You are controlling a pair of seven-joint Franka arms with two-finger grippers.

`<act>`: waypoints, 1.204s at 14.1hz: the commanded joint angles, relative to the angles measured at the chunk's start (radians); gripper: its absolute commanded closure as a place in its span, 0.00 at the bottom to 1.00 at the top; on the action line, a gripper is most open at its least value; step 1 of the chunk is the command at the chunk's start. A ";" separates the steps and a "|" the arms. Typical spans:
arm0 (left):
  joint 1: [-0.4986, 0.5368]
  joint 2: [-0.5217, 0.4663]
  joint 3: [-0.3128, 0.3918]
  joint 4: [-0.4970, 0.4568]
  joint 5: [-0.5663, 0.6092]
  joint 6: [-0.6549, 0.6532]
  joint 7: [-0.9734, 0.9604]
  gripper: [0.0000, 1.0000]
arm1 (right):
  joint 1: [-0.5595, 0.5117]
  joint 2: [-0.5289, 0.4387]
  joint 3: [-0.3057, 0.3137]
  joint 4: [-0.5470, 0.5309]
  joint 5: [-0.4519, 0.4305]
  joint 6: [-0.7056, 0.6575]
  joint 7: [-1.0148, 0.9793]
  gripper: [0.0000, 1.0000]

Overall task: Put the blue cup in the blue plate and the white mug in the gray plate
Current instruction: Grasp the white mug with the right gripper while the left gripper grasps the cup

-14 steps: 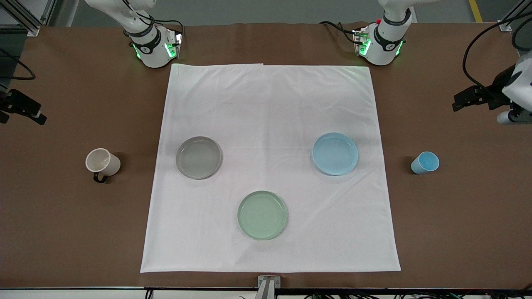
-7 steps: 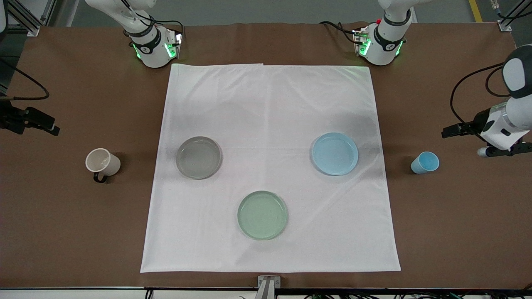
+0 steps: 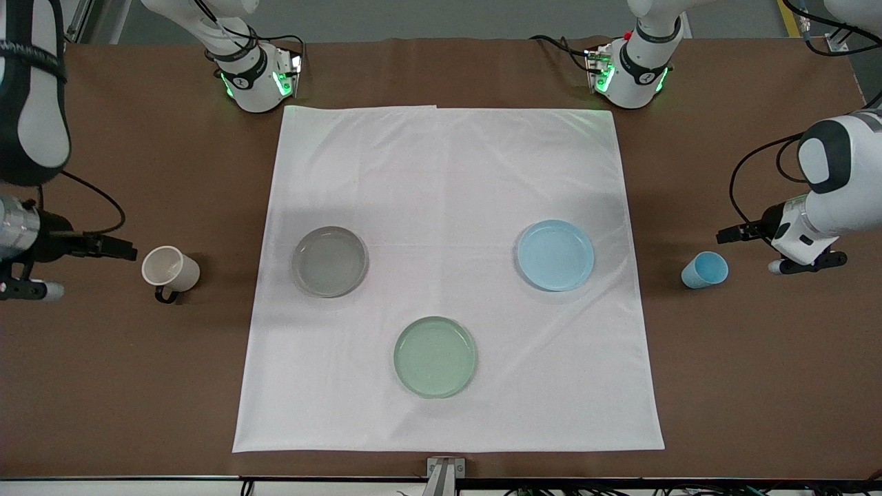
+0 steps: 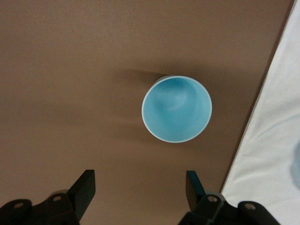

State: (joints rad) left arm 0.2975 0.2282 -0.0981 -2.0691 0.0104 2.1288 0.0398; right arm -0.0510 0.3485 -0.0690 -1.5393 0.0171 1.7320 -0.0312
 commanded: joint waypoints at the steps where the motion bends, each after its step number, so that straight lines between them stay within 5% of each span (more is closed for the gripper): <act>1: 0.002 0.043 -0.008 0.014 -0.004 0.048 0.014 0.22 | -0.041 0.058 0.009 -0.109 -0.013 0.189 -0.070 0.00; 5: 0.002 0.106 -0.008 0.021 -0.004 0.124 0.012 0.35 | -0.075 0.122 0.009 -0.240 -0.013 0.470 -0.150 0.00; 9: 0.005 0.155 -0.009 0.021 -0.004 0.178 0.012 0.52 | -0.090 0.165 0.009 -0.254 -0.013 0.491 -0.150 0.03; 13: -0.003 0.166 -0.015 0.023 -0.010 0.184 0.011 0.93 | -0.104 0.178 0.009 -0.282 -0.013 0.554 -0.160 0.10; 17: 0.002 0.096 -0.058 0.009 -0.013 0.166 -0.001 1.00 | -0.109 0.182 0.011 -0.295 -0.011 0.549 -0.184 0.25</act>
State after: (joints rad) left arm 0.2982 0.3828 -0.1318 -2.0465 0.0104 2.3136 0.0420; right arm -0.1423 0.5366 -0.0734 -1.8153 0.0171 2.2674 -0.2009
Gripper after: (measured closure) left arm 0.969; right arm 0.159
